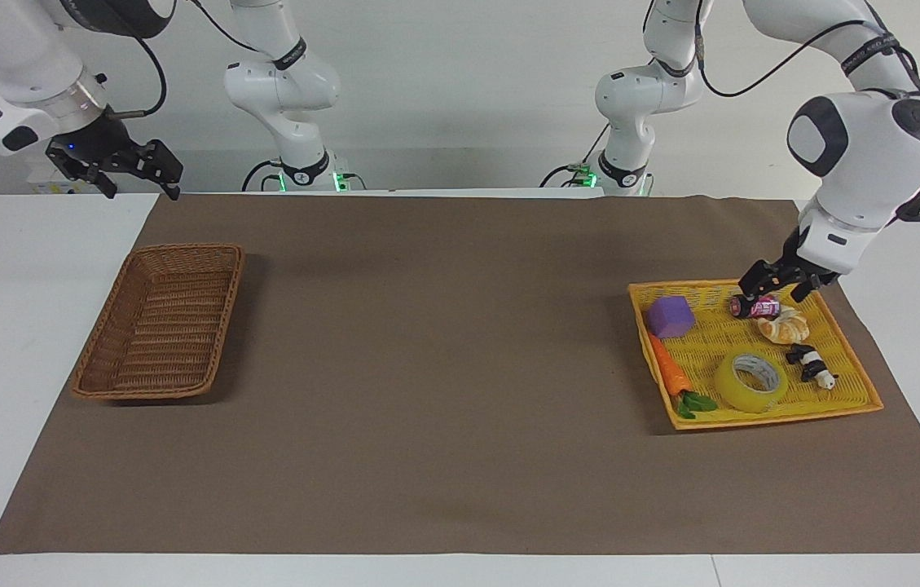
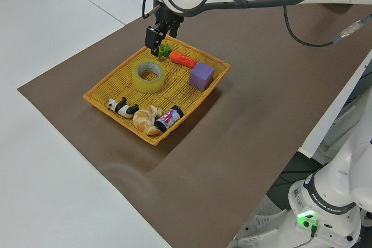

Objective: Move tape to another basket
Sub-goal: 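Lower the left gripper onto the yellow tape roll and grasp it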

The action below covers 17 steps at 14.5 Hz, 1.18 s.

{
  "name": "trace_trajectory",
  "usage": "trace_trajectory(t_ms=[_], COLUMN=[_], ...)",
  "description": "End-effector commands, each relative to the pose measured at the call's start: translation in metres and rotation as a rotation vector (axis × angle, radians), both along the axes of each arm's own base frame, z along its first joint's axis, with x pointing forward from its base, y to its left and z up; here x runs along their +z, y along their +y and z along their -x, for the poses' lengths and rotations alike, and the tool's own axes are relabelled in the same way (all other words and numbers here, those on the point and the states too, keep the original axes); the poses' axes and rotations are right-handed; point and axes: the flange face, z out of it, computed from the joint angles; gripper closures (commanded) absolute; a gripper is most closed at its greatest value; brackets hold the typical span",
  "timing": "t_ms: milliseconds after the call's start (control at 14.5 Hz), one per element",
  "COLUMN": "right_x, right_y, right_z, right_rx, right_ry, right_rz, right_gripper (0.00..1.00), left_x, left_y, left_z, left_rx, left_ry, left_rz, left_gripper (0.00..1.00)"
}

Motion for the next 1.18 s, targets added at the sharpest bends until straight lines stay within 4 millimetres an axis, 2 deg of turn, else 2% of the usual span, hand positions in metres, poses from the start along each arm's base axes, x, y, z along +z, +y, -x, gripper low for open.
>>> trace_trajectory(t_ms=[0, 138, 277, 484, 830, 969, 1107], right_x=[0.0, 0.0, 0.0, 0.0, 0.0, 0.0, 0.0], right_y=[-0.001, -0.001, -0.002, -0.001, -0.001, -0.002, -0.002], right_z=[0.006, 0.006, 0.006, 0.006, 0.006, 0.006, 0.006], right_rx=[0.019, 0.019, 0.019, 0.019, 0.019, 0.019, 0.019], right_ry=[0.004, 0.002, 0.003, 0.002, 0.002, 0.003, 0.003], right_rz=[-0.001, -0.001, 0.0, -0.001, -0.001, 0.0, 0.0], right_gripper=[0.0, 0.0, 0.0, 0.0, 0.0, 0.0, 0.0], left_x=[-0.041, -0.061, -0.078, -0.098, -0.141, -0.15, -0.158], left_y=[0.03, 0.04, 0.035, 0.04, 0.042, 0.04, 0.035], left_z=[-0.013, -0.02, -0.026, -0.028, -0.042, -0.037, -0.031], left_rx=[0.041, 0.057, 0.055, 0.055, 0.056, 0.045, 0.037], left_ry=[-0.041, -0.051, -0.053, -0.04, -0.085, -0.066, -0.047], left_rz=[-0.003, 0.001, 0.007, 0.009, 0.015, 0.015, 0.016], left_gripper=[0.01, 0.06, 0.15, 0.29, 0.31, 0.35, 0.43])
